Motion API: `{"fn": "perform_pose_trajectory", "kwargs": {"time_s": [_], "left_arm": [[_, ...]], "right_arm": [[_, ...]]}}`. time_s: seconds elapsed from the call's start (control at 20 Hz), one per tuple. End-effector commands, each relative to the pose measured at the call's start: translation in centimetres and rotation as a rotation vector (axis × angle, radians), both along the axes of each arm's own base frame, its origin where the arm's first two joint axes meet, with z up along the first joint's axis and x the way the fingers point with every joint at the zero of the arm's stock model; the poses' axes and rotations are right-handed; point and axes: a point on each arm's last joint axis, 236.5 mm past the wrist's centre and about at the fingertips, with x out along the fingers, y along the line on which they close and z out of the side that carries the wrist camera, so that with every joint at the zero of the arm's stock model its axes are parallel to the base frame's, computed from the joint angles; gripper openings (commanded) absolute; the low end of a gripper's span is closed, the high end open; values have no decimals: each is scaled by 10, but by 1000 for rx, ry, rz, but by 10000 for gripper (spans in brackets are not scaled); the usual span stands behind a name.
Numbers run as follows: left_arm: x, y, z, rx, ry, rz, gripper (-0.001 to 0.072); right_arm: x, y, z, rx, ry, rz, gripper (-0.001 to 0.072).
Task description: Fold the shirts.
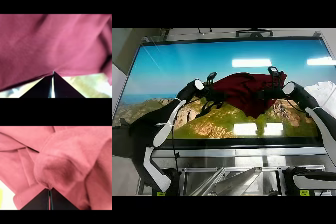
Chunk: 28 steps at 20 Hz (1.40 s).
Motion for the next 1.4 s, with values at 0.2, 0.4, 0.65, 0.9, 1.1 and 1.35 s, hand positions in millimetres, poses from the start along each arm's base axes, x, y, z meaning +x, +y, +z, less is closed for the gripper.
{"fn": "perform_pose_trajectory", "kwargs": {"time_s": [0.2,0.4,0.65,0.9,1.1,1.35], "left_arm": [[24,34,120,-70,-230,49,11],[-25,69,81,-17,-49,11,11],[-72,140,42,83,55,79,21],[-78,144,22,48,74,169,720],[-67,149,5,54,73,211,720],[-60,139,-11,62,135,159,720]], "right_arm": [[-2,-39,119,27,-230,-70,24],[-34,-76,91,-62,-50,-113,24],[-86,-120,39,-86,202,-189,41],[-95,-107,1,-37,274,-146,646],[-91,-95,-10,-18,260,-58,647],[-83,-97,-37,-88,209,100,710]]}}
